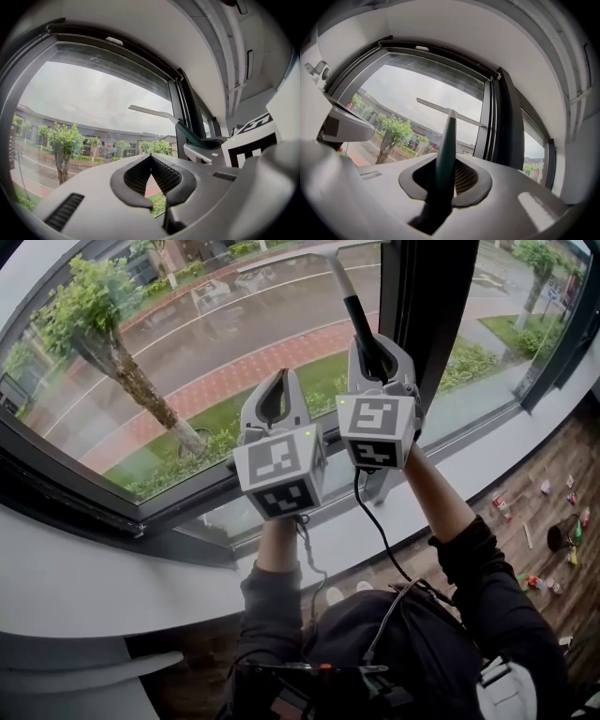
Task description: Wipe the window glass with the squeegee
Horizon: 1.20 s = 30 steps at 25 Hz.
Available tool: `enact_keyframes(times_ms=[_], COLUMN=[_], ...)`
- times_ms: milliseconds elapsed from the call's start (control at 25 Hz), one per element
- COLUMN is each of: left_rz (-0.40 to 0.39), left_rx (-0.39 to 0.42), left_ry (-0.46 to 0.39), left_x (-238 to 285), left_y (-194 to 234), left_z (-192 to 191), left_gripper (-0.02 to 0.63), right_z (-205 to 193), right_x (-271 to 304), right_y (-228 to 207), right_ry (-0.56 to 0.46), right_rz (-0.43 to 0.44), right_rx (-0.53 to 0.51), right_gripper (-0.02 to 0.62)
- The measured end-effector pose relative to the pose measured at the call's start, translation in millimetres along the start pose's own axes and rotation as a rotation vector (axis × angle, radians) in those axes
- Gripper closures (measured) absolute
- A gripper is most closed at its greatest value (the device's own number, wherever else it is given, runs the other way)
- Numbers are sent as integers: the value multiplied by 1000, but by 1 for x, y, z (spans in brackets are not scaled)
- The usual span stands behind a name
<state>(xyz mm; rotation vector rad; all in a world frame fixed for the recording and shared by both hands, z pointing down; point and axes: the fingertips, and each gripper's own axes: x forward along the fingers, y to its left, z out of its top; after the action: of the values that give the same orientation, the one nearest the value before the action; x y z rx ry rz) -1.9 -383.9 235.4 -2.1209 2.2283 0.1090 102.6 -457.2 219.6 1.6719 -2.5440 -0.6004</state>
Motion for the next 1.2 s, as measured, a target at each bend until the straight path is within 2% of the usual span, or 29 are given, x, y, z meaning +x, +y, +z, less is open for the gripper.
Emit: enact_keyframes(times_ms=[840,1200], left_rz=[2,10], left_rx=[-46,-51], left_ry=[107,156], left_x=[-21,-28], left_y=[-5,-7], left_z=[-55,-85], left_gripper=[603,603], right_z=[-55,-93], right_x=[-21,-33], right_y=[20,30], right_ry=[83,143], right_rz=[28,49], right_rx=[-7,-37], right_gripper=[535,535])
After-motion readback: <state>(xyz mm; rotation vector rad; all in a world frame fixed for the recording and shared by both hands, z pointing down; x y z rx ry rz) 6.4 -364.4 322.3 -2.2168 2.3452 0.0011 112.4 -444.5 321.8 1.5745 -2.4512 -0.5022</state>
